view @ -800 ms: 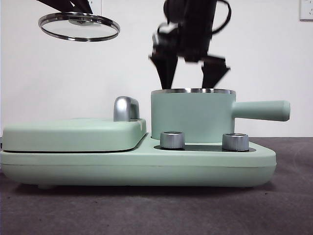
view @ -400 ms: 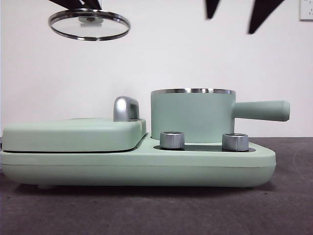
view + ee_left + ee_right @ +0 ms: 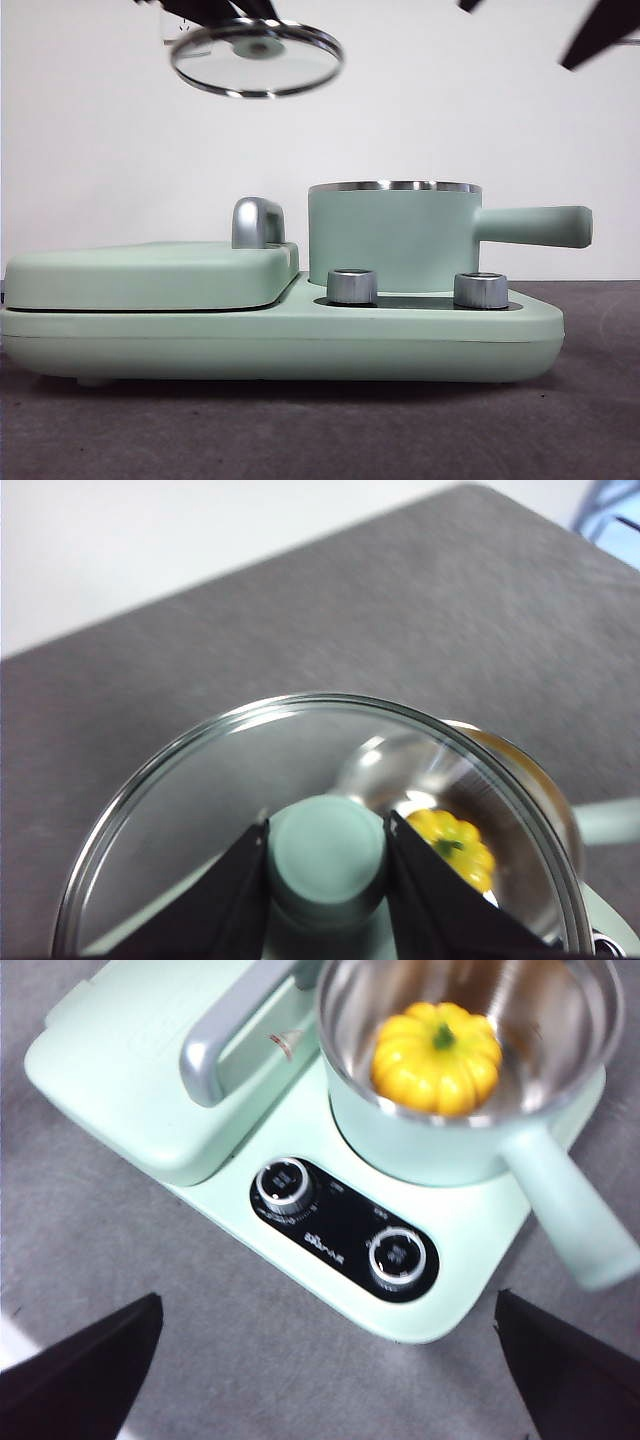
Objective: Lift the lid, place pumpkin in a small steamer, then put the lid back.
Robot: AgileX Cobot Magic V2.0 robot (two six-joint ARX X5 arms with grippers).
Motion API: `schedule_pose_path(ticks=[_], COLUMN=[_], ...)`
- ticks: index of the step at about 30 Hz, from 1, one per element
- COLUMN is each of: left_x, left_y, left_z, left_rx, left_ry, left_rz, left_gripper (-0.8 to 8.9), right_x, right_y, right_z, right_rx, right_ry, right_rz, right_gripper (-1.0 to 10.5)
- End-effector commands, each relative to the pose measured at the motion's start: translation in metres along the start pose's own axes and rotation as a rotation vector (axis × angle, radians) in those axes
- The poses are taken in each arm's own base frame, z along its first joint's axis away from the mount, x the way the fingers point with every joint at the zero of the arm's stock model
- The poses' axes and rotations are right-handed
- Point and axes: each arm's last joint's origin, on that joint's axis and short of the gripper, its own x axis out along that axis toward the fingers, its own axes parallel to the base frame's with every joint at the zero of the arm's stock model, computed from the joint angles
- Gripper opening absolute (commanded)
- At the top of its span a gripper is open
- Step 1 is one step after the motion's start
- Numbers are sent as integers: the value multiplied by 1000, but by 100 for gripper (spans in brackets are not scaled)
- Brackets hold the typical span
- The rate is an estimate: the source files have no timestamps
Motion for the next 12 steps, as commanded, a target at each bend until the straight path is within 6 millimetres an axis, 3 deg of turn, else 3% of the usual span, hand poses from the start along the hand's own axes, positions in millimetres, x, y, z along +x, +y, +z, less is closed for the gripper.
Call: schedule_pose_path(ticks=[1,7,12], left_x=[12,43,68], left_y=[-11,-32,-46], left_z=[7,3,-4], left_rx=[34,70,99], left_ry=[-39,-38,-32], left_rz=[-35,-97,-137], left_gripper=[18,18,18], right_x=[-3,-14,-29], right_y=[0,-6,-11], right_z=[-21,-53,-63], right_rx=[104,181,195], right_ry=[-87,-210,-284], right_rz=[-14,-2,13], right_gripper=[536,537,537])
